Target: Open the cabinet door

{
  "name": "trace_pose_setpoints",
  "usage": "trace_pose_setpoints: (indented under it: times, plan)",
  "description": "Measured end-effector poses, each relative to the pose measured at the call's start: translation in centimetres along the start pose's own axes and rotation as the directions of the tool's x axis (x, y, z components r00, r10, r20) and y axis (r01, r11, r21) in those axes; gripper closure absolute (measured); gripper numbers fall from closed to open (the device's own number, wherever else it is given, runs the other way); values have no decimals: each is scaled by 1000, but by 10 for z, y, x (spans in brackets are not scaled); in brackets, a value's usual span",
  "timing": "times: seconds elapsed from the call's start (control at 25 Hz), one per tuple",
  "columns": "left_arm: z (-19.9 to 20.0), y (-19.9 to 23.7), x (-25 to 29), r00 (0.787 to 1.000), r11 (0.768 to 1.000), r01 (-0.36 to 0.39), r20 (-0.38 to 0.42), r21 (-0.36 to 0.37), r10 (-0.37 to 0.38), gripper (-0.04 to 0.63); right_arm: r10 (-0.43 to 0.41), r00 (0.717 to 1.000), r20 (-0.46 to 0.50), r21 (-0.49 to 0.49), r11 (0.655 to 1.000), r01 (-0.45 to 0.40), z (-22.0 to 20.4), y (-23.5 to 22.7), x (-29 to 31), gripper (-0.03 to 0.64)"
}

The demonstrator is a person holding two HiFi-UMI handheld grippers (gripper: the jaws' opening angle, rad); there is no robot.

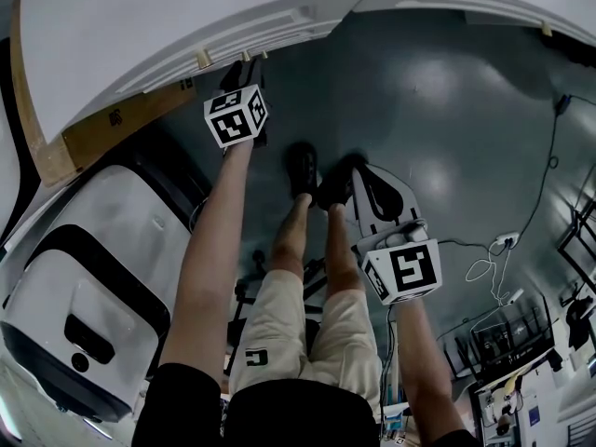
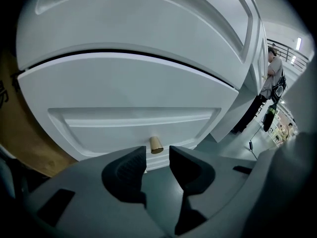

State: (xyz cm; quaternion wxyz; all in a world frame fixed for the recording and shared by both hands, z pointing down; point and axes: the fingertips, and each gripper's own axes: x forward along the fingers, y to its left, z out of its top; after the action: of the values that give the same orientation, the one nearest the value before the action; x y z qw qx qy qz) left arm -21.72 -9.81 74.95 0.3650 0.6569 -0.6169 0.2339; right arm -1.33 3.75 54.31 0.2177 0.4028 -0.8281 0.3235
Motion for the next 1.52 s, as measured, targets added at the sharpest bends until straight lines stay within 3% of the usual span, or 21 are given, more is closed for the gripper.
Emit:
trace_pose_setpoints:
  times: [0.28,0.72,1.52]
  plan:
    - [2,0,4,1000,1000,-7,-9,16,7,445,8,1000,-4,21,1000,-8,12,4,13,600]
    - [4,2,6,998,998,-60,-20,17,61,502,9,1000,-4,48,999,-8,8,3,8,600]
    - [-21,-8,-13,997,998,-56,-44,-14,56,506,-4,1000,-2,72,997,4,11,-3,1,600]
